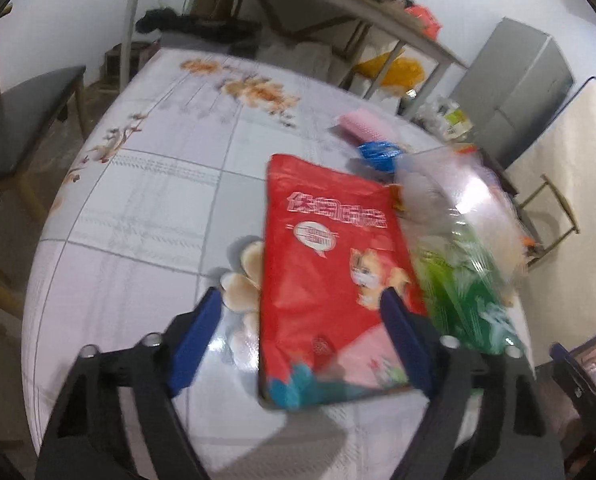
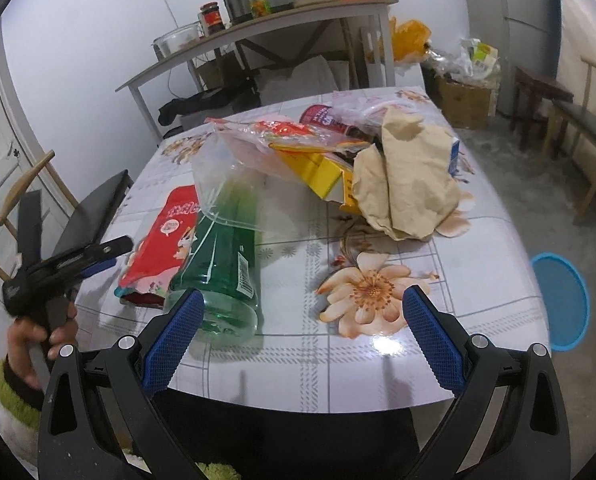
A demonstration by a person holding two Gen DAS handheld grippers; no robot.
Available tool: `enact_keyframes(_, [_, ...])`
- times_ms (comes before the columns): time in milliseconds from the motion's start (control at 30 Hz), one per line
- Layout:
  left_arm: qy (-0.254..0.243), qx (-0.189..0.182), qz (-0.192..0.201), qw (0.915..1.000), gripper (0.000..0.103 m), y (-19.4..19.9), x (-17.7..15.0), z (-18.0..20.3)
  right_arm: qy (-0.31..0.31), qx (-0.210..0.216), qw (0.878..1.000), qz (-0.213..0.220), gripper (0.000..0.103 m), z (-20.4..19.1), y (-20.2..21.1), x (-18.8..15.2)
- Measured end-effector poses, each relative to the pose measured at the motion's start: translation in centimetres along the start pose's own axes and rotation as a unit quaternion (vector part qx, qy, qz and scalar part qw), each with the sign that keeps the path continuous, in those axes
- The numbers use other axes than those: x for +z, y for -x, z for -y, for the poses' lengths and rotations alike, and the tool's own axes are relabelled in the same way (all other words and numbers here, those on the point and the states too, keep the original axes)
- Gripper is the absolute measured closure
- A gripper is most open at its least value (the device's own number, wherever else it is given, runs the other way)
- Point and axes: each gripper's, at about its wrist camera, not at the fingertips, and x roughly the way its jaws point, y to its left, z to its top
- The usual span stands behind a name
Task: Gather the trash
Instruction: 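Move the left tool to the red snack bag and close on its edge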
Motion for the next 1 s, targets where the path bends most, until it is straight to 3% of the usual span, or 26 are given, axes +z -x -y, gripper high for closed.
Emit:
enact_keyframes(133, [-0.048,0.051,-0.019,0.9974,0.054,-2.0,0.3,0.8,-0.005,-0.005,1.000,-0.011,0.008,0.2,-0.8,0.1])
enact_keyframes(200, [-0.082,0.072,-0.017,0.9939,0.079,-2.2,0.1,1.7,-0.009,-0.009,1.000,-0.011,0.008,0.5,-0.8,0.3])
enact_keyframes(300, [-0.108,0.092,-0.009,0.9899,0.101,-2.1,-0.6,2.2,-0.013,-0.014,1.000,-0.008,0.008,0.7,-0.8,0.4])
enact_keyframes(467, [-0.089,0.082,-0.001,0.9926,0.103,-0.4,-1.5,0.8,-0.003,-0.012,1.000,0.001,0.008,0.1,-0.3,0.5])
enact_keyframes(667, [-0.055,0.079,0.007,0.9953,0.103,2.8,-3.1,-1.4,0.080,0.042,0.994,0.061,0.009,-4.6,1.8,0.8])
enact_keyframes(767, [-0.041,0.075,0.002,0.9963,0.103,4.4,-4.2,-2.0,0.143,0.084,0.985,0.044,0.023,-8.6,0.7,0.1])
enact_keyframes(833, [-0.037,0.073,0.003,0.9966,0.103,5.5,-5.1,-2.1,0.196,0.106,0.975,0.022,0.041,-12.0,-0.8,-1.0])
enact_keyframes(1000, [-0.020,0.061,0.005,0.9980,0.103,7.8,-6.5,-2.1,0.241,0.127,0.962,-0.020,0.072,-15.5,-4.5,-2.4])
